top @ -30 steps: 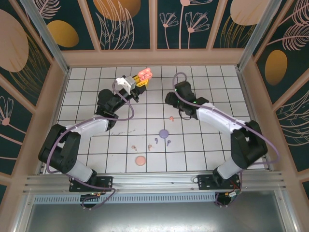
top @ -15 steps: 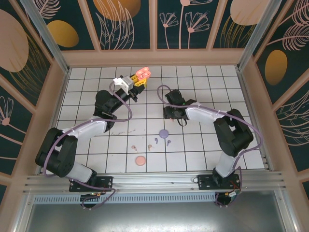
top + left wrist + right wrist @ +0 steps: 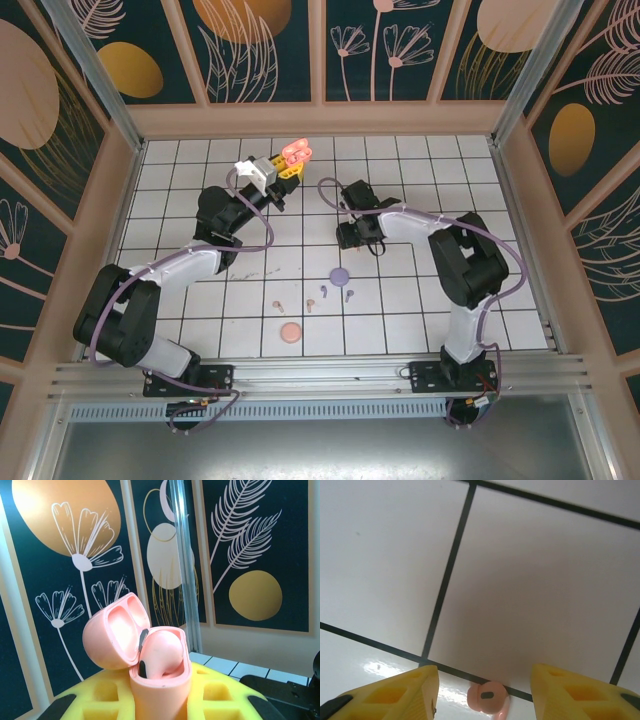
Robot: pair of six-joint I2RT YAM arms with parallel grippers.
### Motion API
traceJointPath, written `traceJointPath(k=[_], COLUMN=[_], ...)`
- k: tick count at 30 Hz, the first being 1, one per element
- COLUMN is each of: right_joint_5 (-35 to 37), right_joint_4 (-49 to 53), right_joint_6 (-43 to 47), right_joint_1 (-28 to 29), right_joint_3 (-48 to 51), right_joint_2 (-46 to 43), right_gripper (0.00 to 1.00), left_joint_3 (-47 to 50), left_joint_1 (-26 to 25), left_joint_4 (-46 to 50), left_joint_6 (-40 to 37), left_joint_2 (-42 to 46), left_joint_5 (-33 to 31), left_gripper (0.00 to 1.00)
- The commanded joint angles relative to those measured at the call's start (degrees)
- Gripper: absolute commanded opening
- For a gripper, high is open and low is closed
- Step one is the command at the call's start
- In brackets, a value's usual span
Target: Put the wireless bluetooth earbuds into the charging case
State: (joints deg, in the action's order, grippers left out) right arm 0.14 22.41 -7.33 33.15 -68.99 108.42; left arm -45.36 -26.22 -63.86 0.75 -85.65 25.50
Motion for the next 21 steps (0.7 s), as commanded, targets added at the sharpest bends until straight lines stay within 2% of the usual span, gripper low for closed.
traceJointPath(k=[1,15,21], right_joint_5=[0.4,0.5,2.8], right_joint_4=[2.3,2.9,3.5], right_joint_6=[1.2,1.4,1.6], right_joint_1=[0.2,1.0,1.2], right_joint_3=[-1.7,-1.8,-2.1], right_joint_2=[0.9,2.4,3.2], right_gripper=[0.51,0.46,0.43], left_joint_3=[-1.3,-1.6,-1.5], left_joint_1=[-0.3,-0.3,-0.3], left_joint_4=[-0.5,-0.8,-1.0], left_joint_6=[1.1,1.4,1.5], left_joint_2=[1.1,0.8,0.8], left_joint_5=[0.7,0.7,0.6], left_gripper=[0.0,0.0,0.0])
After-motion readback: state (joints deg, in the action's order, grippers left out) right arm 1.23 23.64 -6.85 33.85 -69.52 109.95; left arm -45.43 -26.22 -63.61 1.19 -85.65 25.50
